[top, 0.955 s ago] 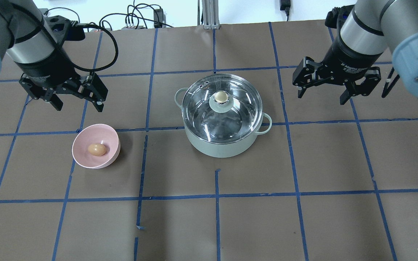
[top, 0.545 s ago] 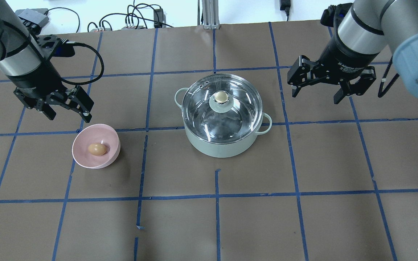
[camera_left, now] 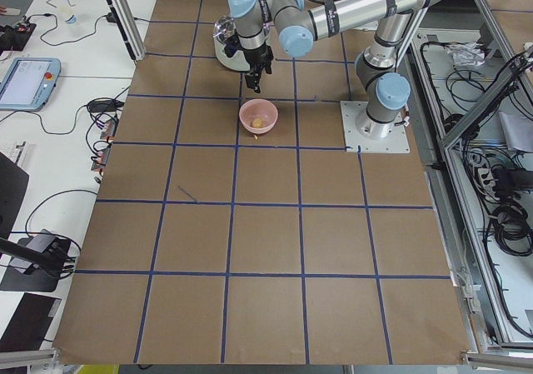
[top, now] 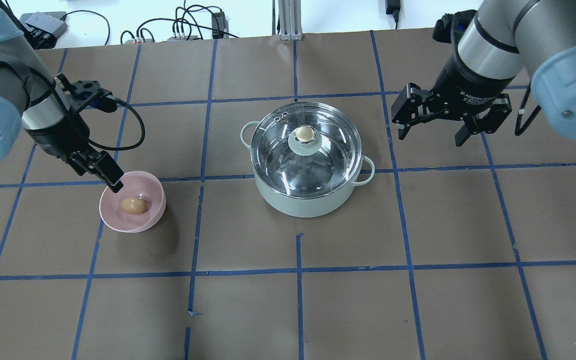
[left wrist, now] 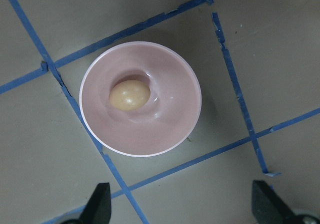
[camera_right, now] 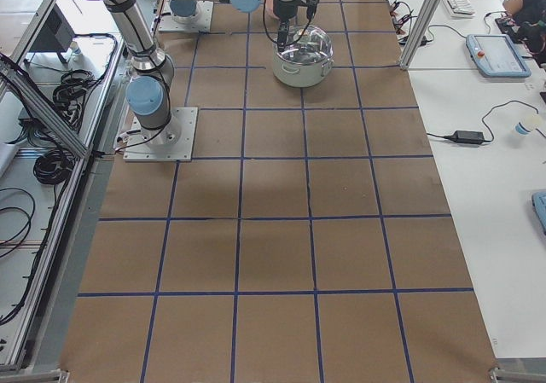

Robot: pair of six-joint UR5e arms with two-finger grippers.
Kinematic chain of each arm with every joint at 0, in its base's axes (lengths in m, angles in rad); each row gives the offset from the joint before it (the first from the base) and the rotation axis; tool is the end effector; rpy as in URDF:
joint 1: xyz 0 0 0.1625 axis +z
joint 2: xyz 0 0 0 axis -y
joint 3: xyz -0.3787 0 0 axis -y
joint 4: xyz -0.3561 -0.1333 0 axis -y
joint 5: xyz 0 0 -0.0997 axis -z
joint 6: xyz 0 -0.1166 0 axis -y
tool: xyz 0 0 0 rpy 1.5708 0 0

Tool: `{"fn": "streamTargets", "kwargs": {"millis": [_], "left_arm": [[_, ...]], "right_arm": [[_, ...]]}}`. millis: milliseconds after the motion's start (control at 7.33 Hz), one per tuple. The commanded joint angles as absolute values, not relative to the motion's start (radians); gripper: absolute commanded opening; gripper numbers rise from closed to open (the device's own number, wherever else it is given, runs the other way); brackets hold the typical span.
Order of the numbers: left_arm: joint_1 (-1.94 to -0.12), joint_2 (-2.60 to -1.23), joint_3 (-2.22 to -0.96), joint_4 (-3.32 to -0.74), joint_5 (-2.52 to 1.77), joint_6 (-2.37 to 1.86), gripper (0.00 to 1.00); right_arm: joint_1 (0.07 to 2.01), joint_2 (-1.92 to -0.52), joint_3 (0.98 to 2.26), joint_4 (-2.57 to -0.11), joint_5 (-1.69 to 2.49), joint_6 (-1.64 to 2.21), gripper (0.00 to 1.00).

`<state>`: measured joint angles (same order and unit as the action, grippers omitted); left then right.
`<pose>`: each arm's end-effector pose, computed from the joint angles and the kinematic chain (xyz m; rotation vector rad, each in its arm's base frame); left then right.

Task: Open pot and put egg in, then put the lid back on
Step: 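Lower the left gripper over the egg while the right reaches the lid knob, then grasp the egg with the left gripper while the right gripper grasps the lid knob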

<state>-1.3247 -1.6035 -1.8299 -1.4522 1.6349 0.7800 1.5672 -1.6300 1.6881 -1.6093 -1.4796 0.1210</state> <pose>-0.0169 -0.4492 0.3068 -0.8259 -2.9874 -0.2832 0.1424 -0.4310 0.4018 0.1913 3.0455 0.0380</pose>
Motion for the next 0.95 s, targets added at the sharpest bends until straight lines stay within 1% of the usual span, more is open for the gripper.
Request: {"fn": "streamTargets", "kwargs": {"millis": [0, 273, 545, 682, 818], "left_arm": [[-1.315, -1.611, -1.932, -1.282, 1.666, 1.007, 0.99], [-1.302, -1.611, -2.012, -1.14, 1.667, 1.176, 0.99], [-1.286, -1.615, -2.075, -1.074, 1.658, 1.351, 0.99], [-1.285, -1.626, -2.1, -0.983, 1.658, 1.392, 0.99], [-1.285, -1.634, -2.123, -0.968, 1.658, 1.437, 0.99]], "right_arm": [[1.641, -1.556, 1.684, -1.668, -1.496, 0.178, 0.99], [1.788, -1.417, 1.667, -1.852, -1.519, 0.308, 0.99], [1.851, -1.324, 1.626, -1.974, -1.506, 0.417, 0.99], [1.873, -1.287, 1.573, -1.977, -1.505, 0.452, 0.99], [1.887, -1.264, 1.547, -1.98, -1.505, 0.477, 0.99]]}}
